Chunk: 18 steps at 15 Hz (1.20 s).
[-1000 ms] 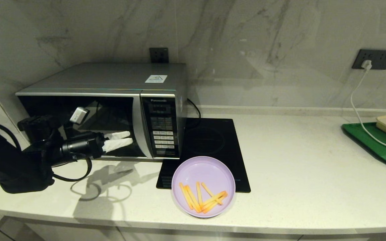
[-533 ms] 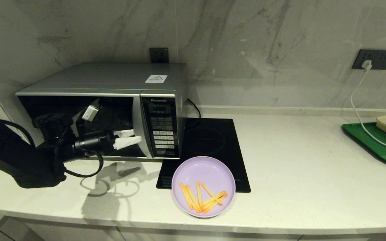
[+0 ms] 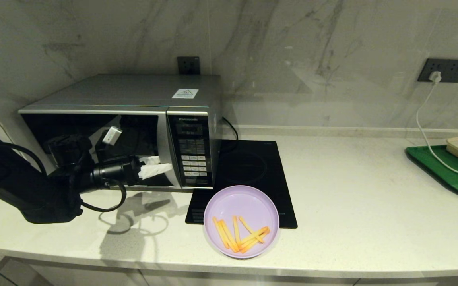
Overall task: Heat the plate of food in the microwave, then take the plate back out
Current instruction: Open the microwave oven
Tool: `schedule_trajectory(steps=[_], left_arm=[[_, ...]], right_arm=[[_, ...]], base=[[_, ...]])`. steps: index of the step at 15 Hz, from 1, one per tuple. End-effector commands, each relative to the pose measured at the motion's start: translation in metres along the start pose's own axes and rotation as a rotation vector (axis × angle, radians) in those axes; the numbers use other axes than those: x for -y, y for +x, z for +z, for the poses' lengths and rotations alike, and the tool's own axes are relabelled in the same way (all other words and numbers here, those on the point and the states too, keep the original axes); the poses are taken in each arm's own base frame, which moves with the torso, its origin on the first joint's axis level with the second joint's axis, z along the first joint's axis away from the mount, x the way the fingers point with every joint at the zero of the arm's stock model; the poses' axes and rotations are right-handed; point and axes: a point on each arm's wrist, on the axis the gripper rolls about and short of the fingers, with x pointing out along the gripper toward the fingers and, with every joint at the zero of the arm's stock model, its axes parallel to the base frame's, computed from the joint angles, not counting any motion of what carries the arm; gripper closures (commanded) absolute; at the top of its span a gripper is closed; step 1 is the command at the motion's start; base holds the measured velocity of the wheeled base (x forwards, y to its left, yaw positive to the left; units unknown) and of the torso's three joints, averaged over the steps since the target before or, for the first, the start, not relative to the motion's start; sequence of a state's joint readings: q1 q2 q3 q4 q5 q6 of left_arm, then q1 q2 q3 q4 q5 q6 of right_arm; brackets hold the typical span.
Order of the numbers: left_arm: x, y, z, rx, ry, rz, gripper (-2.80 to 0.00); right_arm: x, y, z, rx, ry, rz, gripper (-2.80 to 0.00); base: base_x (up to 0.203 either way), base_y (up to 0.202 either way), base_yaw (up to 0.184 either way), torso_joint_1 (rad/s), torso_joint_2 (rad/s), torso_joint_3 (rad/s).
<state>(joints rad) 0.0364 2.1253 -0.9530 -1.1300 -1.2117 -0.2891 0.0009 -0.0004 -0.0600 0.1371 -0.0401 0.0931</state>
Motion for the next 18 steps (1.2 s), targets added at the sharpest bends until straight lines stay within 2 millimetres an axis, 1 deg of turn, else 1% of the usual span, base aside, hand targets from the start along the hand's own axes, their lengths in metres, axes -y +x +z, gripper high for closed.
schedule_trajectory(steps=[1, 7, 9, 10, 11, 12, 13, 14, 16, 17, 18], left_arm=[[0.000, 0.000, 0.001, 0.001, 0.004, -0.006, -2.80], [-0.003, 0.001, -0.003, -0.004, -0.006, -0.011, -2.80], [0.001, -0.002, 0.001, -0.009, -0.008, -0.035, -2.80], [0.007, -0.007, 0.005, -0.013, -0.025, -0.059, -2.80], [0.019, -0.015, 0.013, -0.021, -0.053, -0.097, -2.80], [0.033, -0.028, 0.020, -0.038, -0.099, -0.141, -2.80], [0.039, -0.038, 0.020, -0.048, -0.130, -0.158, -2.80], [0.037, -0.045, 0.020, -0.044, -0.136, -0.146, -2.80], [0.016, -0.065, 0.002, -0.028, -0.165, -0.095, -2.80], [0.014, -0.072, -0.001, -0.021, -0.162, -0.080, -2.80], [0.017, -0.074, -0.006, -0.021, -0.171, -0.075, -2.80]], right_arm=[[0.000, 0.000, 0.000, -0.002, 0.000, 0.001, 0.00], [0.000, 0.000, 0.000, -0.002, 0.000, 0.001, 0.00], [0.000, 0.000, 0.000, -0.002, 0.000, 0.001, 0.00], [0.000, 0.000, 0.000, -0.002, 0.000, 0.001, 0.00], [0.000, 0.000, 0.000, -0.002, 0.000, 0.001, 0.00], [0.000, 0.000, 0.000, -0.002, 0.000, 0.001, 0.00], [0.000, 0.000, 0.000, -0.002, 0.000, 0.001, 0.00], [0.000, 0.000, 0.000, -0.002, 0.000, 0.001, 0.00], [0.000, 0.000, 0.000, -0.002, 0.000, 0.001, 0.00], [0.000, 0.000, 0.000, -0.002, 0.000, 0.001, 0.00], [0.000, 0.000, 0.000, -0.002, 0.000, 0.001, 0.00]], base=[[0.000, 0.000, 0.000, 0.000, 0.00, 0.000], [0.000, 0.000, 0.000, 0.000, 0.00, 0.000], [0.000, 0.000, 0.000, 0.000, 0.00, 0.000], [0.000, 0.000, 0.000, 0.000, 0.00, 0.000], [0.000, 0.000, 0.000, 0.000, 0.00, 0.000], [0.000, 0.000, 0.000, 0.000, 0.00, 0.000], [0.000, 0.000, 0.000, 0.000, 0.00, 0.000], [0.000, 0.000, 0.000, 0.000, 0.00, 0.000], [0.000, 0.000, 0.000, 0.000, 0.00, 0.000], [0.000, 0.000, 0.000, 0.000, 0.00, 0.000], [0.000, 0.000, 0.000, 0.000, 0.00, 0.000]])
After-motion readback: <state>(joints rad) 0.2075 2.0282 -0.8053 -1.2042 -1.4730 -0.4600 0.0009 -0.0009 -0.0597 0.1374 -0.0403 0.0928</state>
